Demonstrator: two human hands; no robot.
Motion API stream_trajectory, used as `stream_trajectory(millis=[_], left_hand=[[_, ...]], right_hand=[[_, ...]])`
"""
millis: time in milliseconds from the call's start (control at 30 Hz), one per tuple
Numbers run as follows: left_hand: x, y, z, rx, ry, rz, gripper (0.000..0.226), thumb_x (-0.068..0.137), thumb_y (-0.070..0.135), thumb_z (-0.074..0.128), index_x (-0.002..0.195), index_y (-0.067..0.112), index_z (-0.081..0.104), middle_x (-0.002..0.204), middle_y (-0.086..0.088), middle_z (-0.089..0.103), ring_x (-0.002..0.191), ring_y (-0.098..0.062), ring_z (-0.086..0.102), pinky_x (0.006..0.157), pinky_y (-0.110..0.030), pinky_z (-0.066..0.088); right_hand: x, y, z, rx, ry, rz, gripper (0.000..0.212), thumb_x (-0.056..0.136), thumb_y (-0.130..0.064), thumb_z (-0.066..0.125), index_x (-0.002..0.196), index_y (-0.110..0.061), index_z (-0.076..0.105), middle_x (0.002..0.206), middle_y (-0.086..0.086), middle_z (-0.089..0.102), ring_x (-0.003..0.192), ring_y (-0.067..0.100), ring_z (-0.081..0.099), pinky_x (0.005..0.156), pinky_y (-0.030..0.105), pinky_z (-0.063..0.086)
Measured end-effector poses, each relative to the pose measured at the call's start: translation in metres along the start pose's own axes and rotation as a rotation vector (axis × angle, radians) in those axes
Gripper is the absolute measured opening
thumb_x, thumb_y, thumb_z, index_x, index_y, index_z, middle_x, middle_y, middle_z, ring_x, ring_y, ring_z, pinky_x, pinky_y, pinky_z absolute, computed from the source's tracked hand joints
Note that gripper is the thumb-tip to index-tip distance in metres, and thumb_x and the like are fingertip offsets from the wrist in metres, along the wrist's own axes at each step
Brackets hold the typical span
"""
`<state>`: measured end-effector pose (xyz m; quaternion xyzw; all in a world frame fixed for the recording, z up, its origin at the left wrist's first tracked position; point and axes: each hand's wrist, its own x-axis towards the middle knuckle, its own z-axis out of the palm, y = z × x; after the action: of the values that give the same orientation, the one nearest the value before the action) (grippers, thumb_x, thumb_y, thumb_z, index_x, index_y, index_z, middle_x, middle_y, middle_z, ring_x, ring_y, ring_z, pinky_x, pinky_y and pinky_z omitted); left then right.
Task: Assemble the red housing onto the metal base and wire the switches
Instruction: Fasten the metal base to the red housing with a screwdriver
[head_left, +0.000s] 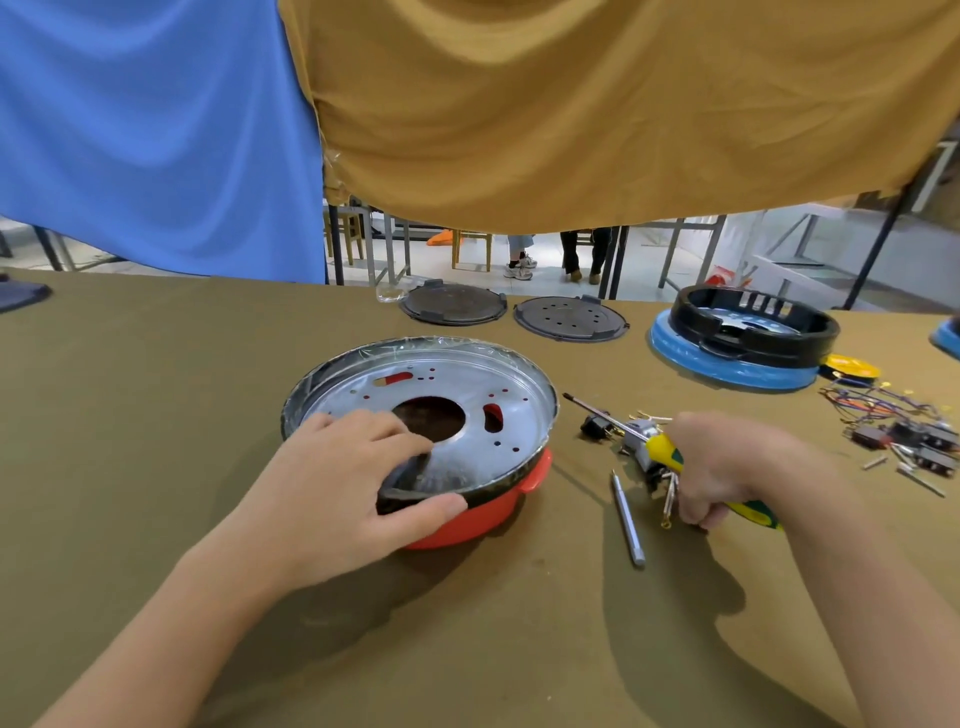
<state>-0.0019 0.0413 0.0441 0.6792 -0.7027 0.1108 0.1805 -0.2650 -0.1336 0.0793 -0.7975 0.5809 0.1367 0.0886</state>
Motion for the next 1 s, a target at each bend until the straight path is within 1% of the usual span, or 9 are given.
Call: stream_trajectory(millis=[133, 233, 300, 367, 533, 700, 800, 933, 1000], left_hand=[[0.001, 0.001, 0.001, 0.032, -0.094, -0.046, 0.092, 0.071, 0.091, 0.013, 0.134, 0.038, 0.056, 0.104, 0.024, 0.060, 0.101, 0.001, 0.054, 0.093, -0.027, 0.036], [0.003, 0.000, 0.000, 0.080, -0.159, -0.026, 0.095, 0.068, 0.092, 0.010, 0.138, 0.041, 0.049, 0.107, 0.023, 0.056, 0.102, 0.000, 0.051, 0.094, -0.027, 0.034], [0.003, 0.001, -0.002, 0.116, -0.189, -0.001, 0.094, 0.069, 0.092, 0.008, 0.138, 0.043, 0.047, 0.105, 0.022, 0.052, 0.100, -0.002, 0.049, 0.095, -0.030, 0.034], [0.001, 0.004, -0.003, 0.166, -0.200, 0.022, 0.092, 0.070, 0.091, 0.007, 0.138, 0.043, 0.045, 0.104, 0.020, 0.050, 0.099, -0.005, 0.048, 0.096, -0.032, 0.034], [0.004, 0.005, -0.015, 0.326, -0.044, 0.105, 0.074, 0.078, 0.080, 0.035, 0.120, 0.026, 0.065, 0.095, 0.003, 0.062, 0.090, -0.022, 0.060, 0.091, -0.045, 0.044], [0.010, 0.003, -0.013, 0.456, 0.033, 0.114, 0.074, 0.069, 0.069, 0.068, 0.121, 0.016, 0.067, 0.100, -0.009, 0.064, 0.098, -0.031, 0.061, 0.099, -0.055, 0.042], [0.010, 0.005, -0.005, 0.480, 0.005, 0.140, 0.073, 0.067, 0.068, 0.069, 0.120, 0.017, 0.067, 0.099, -0.008, 0.064, 0.098, -0.030, 0.062, 0.102, -0.056, 0.040], [0.012, 0.004, -0.001, 0.456, 0.037, 0.151, 0.073, 0.067, 0.067, 0.070, 0.118, 0.016, 0.068, 0.098, -0.007, 0.064, 0.097, -0.029, 0.062, 0.102, -0.057, 0.040], [0.012, 0.005, 0.001, 0.429, 0.049, 0.156, 0.071, 0.069, 0.068, 0.068, 0.117, 0.016, 0.067, 0.100, -0.006, 0.065, 0.098, -0.027, 0.062, 0.103, -0.056, 0.039]], right_hand=[[-0.004, 0.006, -0.009, 0.077, 0.129, -0.068, 0.016, 0.059, -0.005, 0.073, 0.070, -0.005, 0.061, 0.066, 0.012, 0.064, 0.061, 0.023, 0.059, 0.054, 0.035, 0.052], [-0.010, 0.007, -0.015, 0.440, 0.224, -0.271, 0.013, 0.068, -0.003, 0.075, 0.072, -0.006, 0.062, 0.073, 0.011, 0.072, 0.069, 0.025, 0.069, 0.057, 0.032, 0.058], [-0.017, 0.000, -0.018, 0.722, 0.239, -0.473, 0.027, 0.072, 0.001, 0.075, 0.065, -0.011, 0.052, 0.075, 0.009, 0.072, 0.071, 0.028, 0.070, 0.058, 0.026, 0.059], [-0.022, -0.012, -0.018, 0.940, 0.258, -0.619, 0.036, 0.075, 0.004, 0.075, 0.065, -0.015, 0.046, 0.078, 0.009, 0.072, 0.066, 0.027, 0.066, 0.063, 0.030, 0.059], [-0.030, -0.043, -0.009, 1.278, 0.247, -0.793, 0.040, 0.076, 0.006, 0.074, 0.066, -0.021, 0.046, 0.083, 0.014, 0.070, 0.068, 0.024, 0.063, 0.066, 0.027, 0.055], [-0.039, -0.066, 0.003, 1.141, 0.310, -0.802, 0.036, 0.079, 0.003, 0.075, 0.070, -0.015, 0.046, 0.084, 0.009, 0.072, 0.074, 0.022, 0.067, 0.072, 0.028, 0.059], [-0.040, -0.080, 0.012, 1.018, 0.348, -0.826, 0.034, 0.079, 0.003, 0.075, 0.069, -0.013, 0.046, 0.082, 0.011, 0.071, 0.072, 0.022, 0.066, 0.070, 0.033, 0.057], [-0.037, -0.093, 0.022, 0.780, 0.393, -0.826, 0.028, 0.079, -0.009, 0.077, 0.068, -0.027, 0.059, 0.078, 0.000, 0.072, 0.075, 0.018, 0.069, 0.073, 0.044, 0.057], [-0.035, -0.097, 0.024, 0.729, 0.374, -0.828, 0.024, 0.078, -0.011, 0.076, 0.069, -0.026, 0.060, 0.076, 0.000, 0.071, 0.075, 0.017, 0.068, 0.071, 0.046, 0.057]])
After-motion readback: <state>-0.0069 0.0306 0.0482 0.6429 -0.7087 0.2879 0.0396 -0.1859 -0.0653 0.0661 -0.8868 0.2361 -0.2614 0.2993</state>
